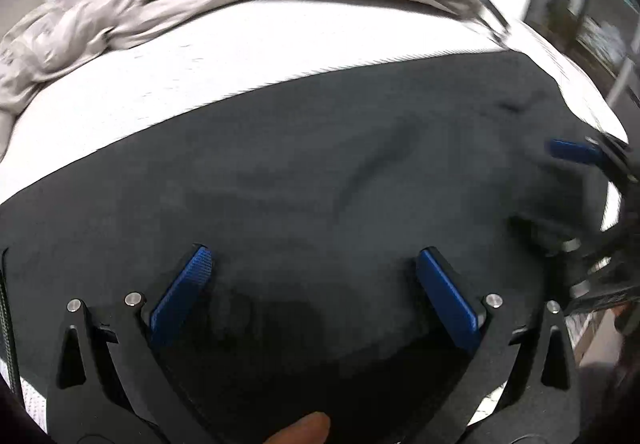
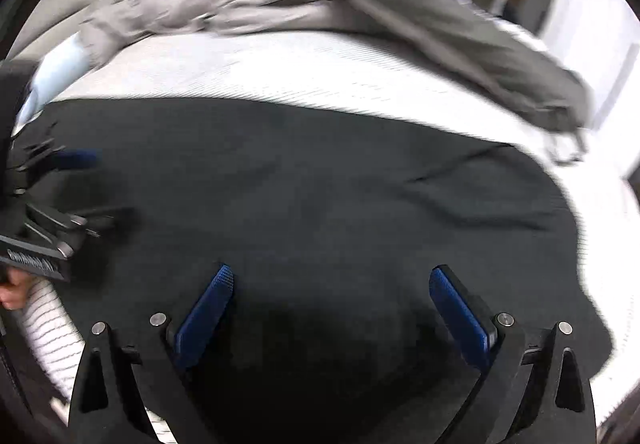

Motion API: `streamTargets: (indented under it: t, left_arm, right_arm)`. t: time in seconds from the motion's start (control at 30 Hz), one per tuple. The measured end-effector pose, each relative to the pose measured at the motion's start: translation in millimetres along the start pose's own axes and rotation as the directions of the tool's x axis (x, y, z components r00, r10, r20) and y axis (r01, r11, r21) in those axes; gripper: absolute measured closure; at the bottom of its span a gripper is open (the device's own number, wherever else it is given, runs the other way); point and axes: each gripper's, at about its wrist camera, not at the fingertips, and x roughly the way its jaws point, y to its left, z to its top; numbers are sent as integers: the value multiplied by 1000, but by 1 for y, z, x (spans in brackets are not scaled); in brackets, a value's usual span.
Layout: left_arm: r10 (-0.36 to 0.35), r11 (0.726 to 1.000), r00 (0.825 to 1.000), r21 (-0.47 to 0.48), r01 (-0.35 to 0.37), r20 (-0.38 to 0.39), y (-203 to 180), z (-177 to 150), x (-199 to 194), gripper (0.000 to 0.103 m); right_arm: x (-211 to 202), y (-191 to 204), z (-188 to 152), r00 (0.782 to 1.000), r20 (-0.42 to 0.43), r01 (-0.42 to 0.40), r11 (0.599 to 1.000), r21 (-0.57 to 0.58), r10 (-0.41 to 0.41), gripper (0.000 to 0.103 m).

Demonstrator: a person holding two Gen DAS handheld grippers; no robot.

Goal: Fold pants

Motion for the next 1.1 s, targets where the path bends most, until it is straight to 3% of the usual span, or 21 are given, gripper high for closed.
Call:
streamTargets:
  t: [0.07,0.13,0.2,0.3,0.37,0.43,0.47,0.57,0.67,0.77,0.87,0.97,1.0,1.07,1.1]
  left_arm:
    - [2,999,999,43,0,-40,-10,-7,9,1]
    - [-7,999,999,38,8,-33,-8,-12,9,1]
    - [-8,999,999,32,10,-39,1,-16,2,1]
    - [7,1000,999,14,-7,-47,18,-23,-5,0]
    - [25,1000,998,3,-25,-52,35,-27,-9,0]
    - [44,999,997,-11,-45,-56,49,-33,-13,0]
    - [46,999,997,-18,-47,-59,56,-34,-14,0]
    - [62,997,997,-43,-64,-53,78,-37,-24,0]
    - [125,988,992,-88,-127,-21,110,-38,-39,1]
    - [159,977,987,-141,-162,-33,147,-46,-41,1]
    - [185,968,981,-162,-193,-62,180,-64,-39,0]
    - [195,967,980,-157,-199,-42,207,-80,-55,10]
    - [217,963,975,-156,-221,-42,218,-87,-60,18]
    - [240,952,970,-186,-242,-37,244,-100,-71,25]
    - [246,945,969,-216,-248,-35,259,-106,-76,35]
  right_arm:
    - [10,4,-4,999,-37,15,999,-50,-17,3]
    - [16,-9,-11,998,-58,13,999,-45,-16,3]
    - [12,-42,-20,997,-56,46,999,24,-44,3]
    - [2,-96,-33,978,-67,203,970,134,-196,6]
    - [-7,-117,-42,984,-49,176,965,193,-169,4]
    - [-8,-128,-47,920,-100,392,905,167,-380,4]
    - [-9,-130,-48,911,-105,412,895,169,-399,4]
    - [-17,-136,-43,926,-80,377,897,230,-369,4]
    - [-27,-119,-30,953,-15,299,924,237,-304,4]
    - [-26,-85,-15,985,37,160,966,203,-171,4]
    - [-5,-43,-4,999,13,41,994,96,-43,4]
    - [17,-24,-8,995,-42,93,995,-18,-94,4]
    - [18,-25,-9,994,-43,99,995,-22,-100,3]
    - [16,-35,-9,991,-55,124,992,13,-124,3]
    - [13,-39,-10,987,-60,152,988,26,-150,3]
